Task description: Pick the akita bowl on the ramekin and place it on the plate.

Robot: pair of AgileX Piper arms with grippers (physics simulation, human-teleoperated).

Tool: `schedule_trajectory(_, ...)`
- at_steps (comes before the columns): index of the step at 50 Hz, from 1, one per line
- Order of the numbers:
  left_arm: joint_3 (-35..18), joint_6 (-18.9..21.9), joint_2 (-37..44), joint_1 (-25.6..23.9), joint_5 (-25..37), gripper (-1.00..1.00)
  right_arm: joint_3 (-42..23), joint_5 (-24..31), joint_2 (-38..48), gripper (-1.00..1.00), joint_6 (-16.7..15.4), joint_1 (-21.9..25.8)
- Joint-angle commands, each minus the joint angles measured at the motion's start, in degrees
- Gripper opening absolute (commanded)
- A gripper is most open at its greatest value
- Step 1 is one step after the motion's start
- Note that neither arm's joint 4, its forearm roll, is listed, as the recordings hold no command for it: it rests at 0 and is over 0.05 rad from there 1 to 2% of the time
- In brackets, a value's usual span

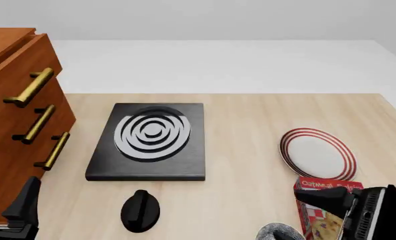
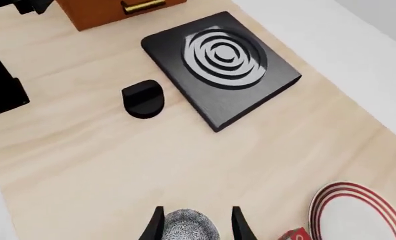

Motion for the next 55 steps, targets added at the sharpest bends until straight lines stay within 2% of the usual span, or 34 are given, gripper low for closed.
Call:
schedule_trajectory(1,0.0,0.0,0.0,0.0,0.0,1.0,-0.74,1.36,8.77,1.0,-0.75,7.45)
schedule_trajectory(5,0.0,0.0,0.0,0.0,0.0,1.0,0.81,2.32,9.1,1.0,-3.21,4.85)
schedule_trajectory(10,0.0,0.0,0.0,0.0,0.0,1.0,1.22,2.82,11.08,1.0,-2.91,5.42)
schedule_trajectory(12,0.0,0.0,0.0,0.0,0.0,1.0,2.05,3.09,11.91,1.0,-4.25,5.1)
schedule_trajectory(13,0.0,0.0,0.0,0.0,0.0,1.0,2.56,4.1,11.49,1.0,-4.64,3.38)
schedule_trajectory(15,0.0,0.0,0.0,0.0,0.0,1.0,2.13,3.94,11.99,1.0,-4.32,5.01)
schedule_trajectory(19,0.0,0.0,0.0,0.0,0.0,1.0,3.32,3.53,13.14,1.0,-4.89,5.21)
schedule_trajectory(26,0.0,0.0,0.0,0.0,0.0,1.0,2.89,5.06,11.8,1.0,-5.51,4.58)
schedule_trajectory(29,0.0,0.0,0.0,0.0,0.0,1.0,2.96,6.4,10.2,1.0,-6.41,2.59)
schedule_trajectory(33,0.0,0.0,0.0,0.0,0.0,1.0,4.71,4.38,12.94,1.0,-5.5,4.24)
schedule_trajectory(40,0.0,0.0,0.0,0.0,0.0,1.0,4.05,4.38,13.44,1.0,-3.81,5.49)
schedule_trajectory(50,0.0,0.0,0.0,0.0,0.0,1.0,4.93,-2.33,18.82,1.0,1.4,10.72)
schedule_trajectory(52,0.0,0.0,0.0,0.0,0.0,1.0,4.84,-0.87,16.04,1.0,1.13,8.41)
schedule_trajectory(55,0.0,0.0,0.0,0.0,0.0,1.0,6.34,-2.96,18.41,1.0,2.3,9.87)
